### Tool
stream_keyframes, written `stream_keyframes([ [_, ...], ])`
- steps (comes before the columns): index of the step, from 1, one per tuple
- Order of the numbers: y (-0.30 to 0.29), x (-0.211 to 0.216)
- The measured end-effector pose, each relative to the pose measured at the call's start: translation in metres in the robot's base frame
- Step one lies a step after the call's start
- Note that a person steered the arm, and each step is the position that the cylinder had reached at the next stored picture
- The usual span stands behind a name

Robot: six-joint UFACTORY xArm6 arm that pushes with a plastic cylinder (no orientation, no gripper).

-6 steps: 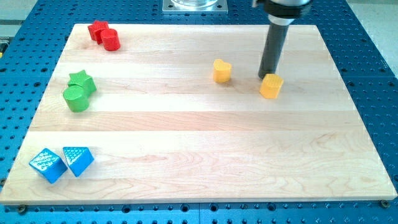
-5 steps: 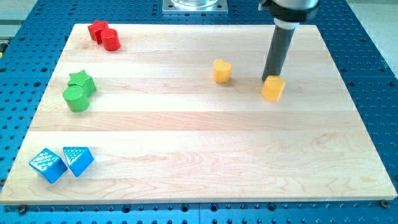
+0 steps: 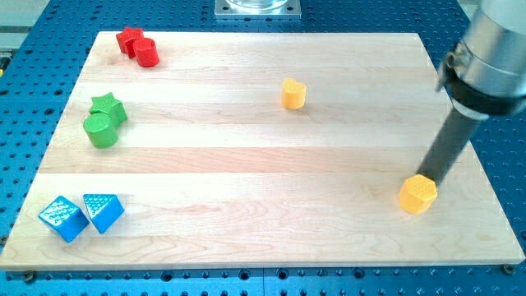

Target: Slide the yellow hexagon towards the bottom right corner of the board

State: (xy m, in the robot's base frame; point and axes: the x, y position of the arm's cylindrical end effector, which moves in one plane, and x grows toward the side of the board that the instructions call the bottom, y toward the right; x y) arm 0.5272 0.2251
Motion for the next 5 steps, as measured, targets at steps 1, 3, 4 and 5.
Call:
stream_keyframes([
  [1, -0.003, -0.026],
  [3, -0.141, -0.046],
  [4, -0.22, -0.085],
  [5, -0.247, -0.143],
])
